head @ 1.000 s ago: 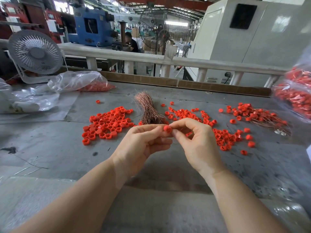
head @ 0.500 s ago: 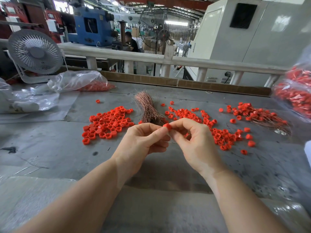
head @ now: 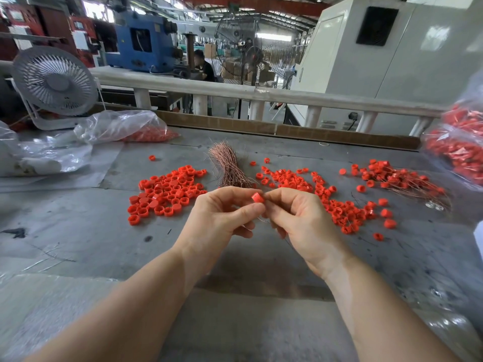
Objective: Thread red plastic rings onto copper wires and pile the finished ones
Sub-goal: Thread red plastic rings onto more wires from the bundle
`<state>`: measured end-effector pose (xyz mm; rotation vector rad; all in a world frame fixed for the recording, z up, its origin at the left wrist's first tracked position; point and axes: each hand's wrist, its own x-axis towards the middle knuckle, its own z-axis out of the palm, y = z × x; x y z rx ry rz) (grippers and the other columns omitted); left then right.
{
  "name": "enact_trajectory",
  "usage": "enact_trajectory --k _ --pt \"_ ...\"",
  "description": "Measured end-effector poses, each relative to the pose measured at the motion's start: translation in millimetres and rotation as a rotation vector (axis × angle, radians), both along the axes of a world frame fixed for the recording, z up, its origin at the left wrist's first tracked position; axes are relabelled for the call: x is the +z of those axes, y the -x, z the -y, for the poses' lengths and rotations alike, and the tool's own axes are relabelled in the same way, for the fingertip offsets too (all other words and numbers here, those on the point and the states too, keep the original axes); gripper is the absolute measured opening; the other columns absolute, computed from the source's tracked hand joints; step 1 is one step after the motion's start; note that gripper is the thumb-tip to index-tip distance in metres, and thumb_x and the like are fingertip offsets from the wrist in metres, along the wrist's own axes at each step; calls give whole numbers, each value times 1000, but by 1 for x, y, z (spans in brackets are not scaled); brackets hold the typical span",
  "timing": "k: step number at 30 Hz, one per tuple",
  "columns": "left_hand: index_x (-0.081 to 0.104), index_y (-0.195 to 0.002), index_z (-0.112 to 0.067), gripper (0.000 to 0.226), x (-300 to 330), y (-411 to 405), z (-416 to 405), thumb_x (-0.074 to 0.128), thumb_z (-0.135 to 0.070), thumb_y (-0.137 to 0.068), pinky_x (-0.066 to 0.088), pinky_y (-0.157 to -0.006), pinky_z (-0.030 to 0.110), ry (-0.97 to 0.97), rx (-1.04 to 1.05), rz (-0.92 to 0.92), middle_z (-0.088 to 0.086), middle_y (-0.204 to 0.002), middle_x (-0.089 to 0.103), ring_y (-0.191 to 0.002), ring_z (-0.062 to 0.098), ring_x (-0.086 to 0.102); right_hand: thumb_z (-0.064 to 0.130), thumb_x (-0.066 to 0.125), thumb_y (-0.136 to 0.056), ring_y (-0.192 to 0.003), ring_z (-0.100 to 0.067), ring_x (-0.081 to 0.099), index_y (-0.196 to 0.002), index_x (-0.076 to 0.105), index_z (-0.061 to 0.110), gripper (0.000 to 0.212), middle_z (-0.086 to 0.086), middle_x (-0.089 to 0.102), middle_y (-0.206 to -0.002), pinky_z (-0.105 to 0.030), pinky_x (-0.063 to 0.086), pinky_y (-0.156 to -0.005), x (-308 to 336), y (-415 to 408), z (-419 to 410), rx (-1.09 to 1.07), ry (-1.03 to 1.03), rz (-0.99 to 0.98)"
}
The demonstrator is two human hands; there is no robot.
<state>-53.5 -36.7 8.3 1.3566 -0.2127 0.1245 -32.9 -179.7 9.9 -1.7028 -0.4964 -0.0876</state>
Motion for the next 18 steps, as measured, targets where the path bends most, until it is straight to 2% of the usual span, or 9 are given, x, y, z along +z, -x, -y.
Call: enact_trajectory --k 5,9,11,13,16,18 --pt "71 -74 -16 24 0 -1 -2 75 -26 -53 47 -46 19 -14 22 16 3 -60 65 -48 8 54 25 62 -87 -52 -11 38 -78 70 20 13 -8 52 -63 -23 32 -46 -1 -1 -1 4 39 3" --pt "71 -72 -16 24 -1 -2 -2 76 -29 -52 46 -45 19 -7 23 26 2 -59 64 -47 8 53 33 62 -82 -51 -7 39 -77 70 19 16 -2 54 -60 -18 33 -46 1 2 -2 14 34 9" --pt "72 -76 -16 25 -2 -3 -2 76 -27 -54 47 -46 20 4 16 18 2 -61 65 -48 8 54 23 63 -85 -49 0 45 -78 69 20 10 11 58 -56 -10 35 -48 4 3 -3 -11 28 70" --pt "74 -80 -15 26 -1 -2 -1 74 -25 -56 47 -46 20 24 -7 3 2 -64 66 -51 9 56 12 63 -87 -57 6 55 -80 68 20 12 17 62 -58 -5 39 -54 3 3 -2 -117 89 196" --pt "76 -78 -18 20 -1 -2 -1 72 -23 -59 48 -47 19 61 -31 -18 1 -65 67 -53 8 58 8 63 -87 -68 5 56 -85 70 17 12 15 63 -72 -7 40 -62 1 3 -3 -249 234 346" --pt "76 -79 -17 20 -1 -3 -2 71 -21 -60 49 -47 19 83 -33 -30 0 -65 68 -54 7 59 6 63 -86 -70 1 56 -86 70 16 12 10 64 -75 -9 41 -64 0 3 -3 -286 253 384"
